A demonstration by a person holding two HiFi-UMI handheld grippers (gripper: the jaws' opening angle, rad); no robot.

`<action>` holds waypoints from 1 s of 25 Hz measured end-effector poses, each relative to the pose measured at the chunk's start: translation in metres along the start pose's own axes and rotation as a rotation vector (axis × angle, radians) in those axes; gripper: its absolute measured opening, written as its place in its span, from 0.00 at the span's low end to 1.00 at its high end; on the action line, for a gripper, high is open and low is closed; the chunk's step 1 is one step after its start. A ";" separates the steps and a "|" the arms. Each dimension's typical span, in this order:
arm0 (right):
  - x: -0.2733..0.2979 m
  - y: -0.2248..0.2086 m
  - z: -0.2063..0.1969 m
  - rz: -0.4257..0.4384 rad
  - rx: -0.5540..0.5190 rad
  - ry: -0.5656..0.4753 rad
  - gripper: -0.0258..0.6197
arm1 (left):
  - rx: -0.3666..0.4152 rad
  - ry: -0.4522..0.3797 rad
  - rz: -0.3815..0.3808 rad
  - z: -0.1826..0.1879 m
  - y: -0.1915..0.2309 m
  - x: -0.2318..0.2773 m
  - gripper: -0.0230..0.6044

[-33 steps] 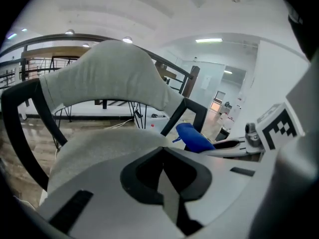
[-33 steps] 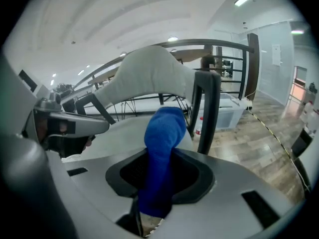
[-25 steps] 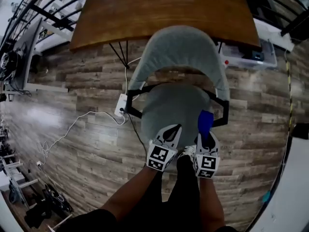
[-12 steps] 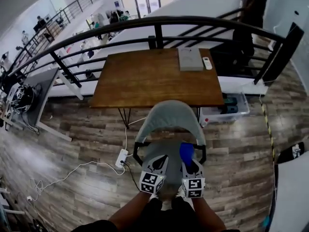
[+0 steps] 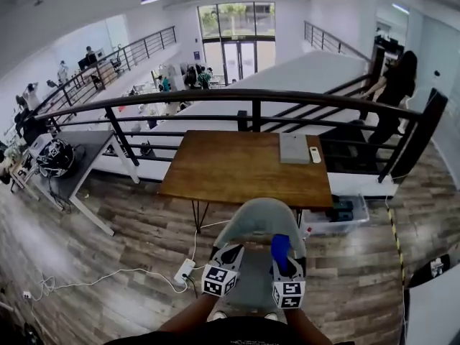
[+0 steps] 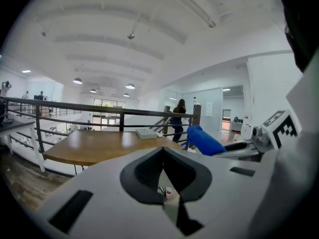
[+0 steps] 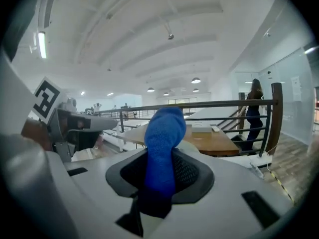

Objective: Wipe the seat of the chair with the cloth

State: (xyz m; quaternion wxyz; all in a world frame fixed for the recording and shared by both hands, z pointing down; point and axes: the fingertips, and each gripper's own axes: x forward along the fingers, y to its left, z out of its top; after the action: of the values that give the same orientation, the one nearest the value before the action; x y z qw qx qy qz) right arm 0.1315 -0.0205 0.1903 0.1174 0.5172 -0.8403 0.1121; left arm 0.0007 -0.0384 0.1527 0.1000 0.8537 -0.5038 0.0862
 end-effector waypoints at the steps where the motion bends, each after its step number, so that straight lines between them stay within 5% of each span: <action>1: 0.004 -0.002 0.010 0.001 -0.006 -0.018 0.22 | 0.002 -0.013 0.016 0.007 0.007 -0.001 0.04; 9: 0.028 0.008 0.065 0.013 -0.107 -0.128 0.22 | 0.022 -0.066 0.055 0.033 0.024 0.000 0.04; 25: 0.043 0.039 0.096 0.075 -0.161 -0.237 0.22 | 0.045 -0.135 0.150 0.052 0.058 -0.020 0.04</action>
State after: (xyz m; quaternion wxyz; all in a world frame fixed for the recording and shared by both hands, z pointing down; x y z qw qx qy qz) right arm 0.0698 -0.0696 0.1108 0.0541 0.4838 -0.8734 -0.0130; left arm -0.0577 -0.0625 0.1019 0.0401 0.8195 -0.5698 0.0471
